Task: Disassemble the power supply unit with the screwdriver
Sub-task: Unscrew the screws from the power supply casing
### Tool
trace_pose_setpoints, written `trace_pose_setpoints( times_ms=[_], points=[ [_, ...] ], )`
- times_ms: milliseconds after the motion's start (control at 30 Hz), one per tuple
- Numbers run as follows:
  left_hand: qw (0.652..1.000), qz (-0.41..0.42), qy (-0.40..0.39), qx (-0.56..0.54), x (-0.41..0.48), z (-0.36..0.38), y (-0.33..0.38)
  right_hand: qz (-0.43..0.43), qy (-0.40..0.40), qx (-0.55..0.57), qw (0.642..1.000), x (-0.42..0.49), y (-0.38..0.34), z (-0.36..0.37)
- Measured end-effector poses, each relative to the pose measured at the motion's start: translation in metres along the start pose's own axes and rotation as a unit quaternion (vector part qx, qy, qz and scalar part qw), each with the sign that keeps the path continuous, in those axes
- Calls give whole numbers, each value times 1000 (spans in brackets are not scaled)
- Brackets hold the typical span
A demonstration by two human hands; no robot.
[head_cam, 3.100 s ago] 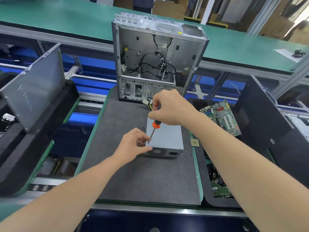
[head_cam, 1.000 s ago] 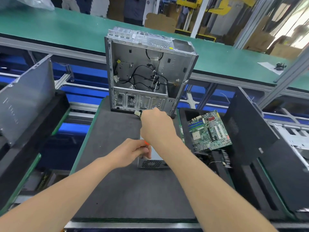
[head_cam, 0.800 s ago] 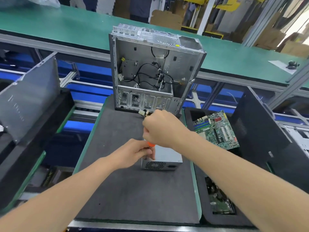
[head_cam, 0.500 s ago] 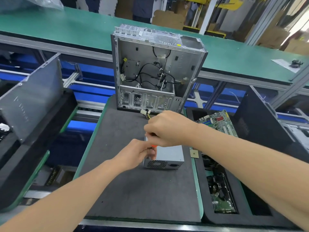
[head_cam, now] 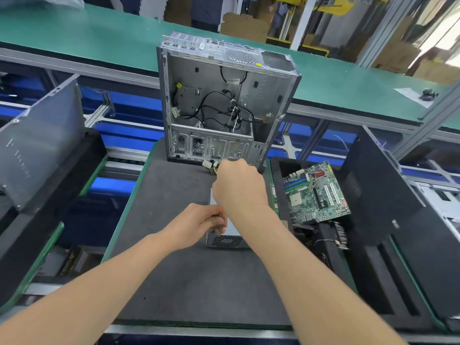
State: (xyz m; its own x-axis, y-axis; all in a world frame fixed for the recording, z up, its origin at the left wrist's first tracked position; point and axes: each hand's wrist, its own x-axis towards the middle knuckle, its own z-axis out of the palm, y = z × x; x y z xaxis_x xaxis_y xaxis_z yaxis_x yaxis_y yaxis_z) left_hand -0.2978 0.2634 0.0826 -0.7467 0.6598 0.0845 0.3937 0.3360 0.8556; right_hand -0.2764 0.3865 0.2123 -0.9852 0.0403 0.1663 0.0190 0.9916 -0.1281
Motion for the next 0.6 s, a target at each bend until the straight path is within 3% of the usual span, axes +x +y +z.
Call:
trace_pose_setpoints(
  times_ms=[167, 400, 500, 600],
  points=[
    [998, -26, -45, 21, 6, -7, 4, -172, -39, -39, 984, 6, 31, -9],
    [995, -25, -73, 59, 7, -12, 5, -417, -4, -50, 908, 10, 45, -16],
    [997, -18, -50, 47, 5, -6, 2, -404, -39, -74, 911, 7, 46, -20],
    [999, -13, -23, 22, 4, -4, -2, -251, -20, 12, 968, 0, 32, -24]
  ],
)
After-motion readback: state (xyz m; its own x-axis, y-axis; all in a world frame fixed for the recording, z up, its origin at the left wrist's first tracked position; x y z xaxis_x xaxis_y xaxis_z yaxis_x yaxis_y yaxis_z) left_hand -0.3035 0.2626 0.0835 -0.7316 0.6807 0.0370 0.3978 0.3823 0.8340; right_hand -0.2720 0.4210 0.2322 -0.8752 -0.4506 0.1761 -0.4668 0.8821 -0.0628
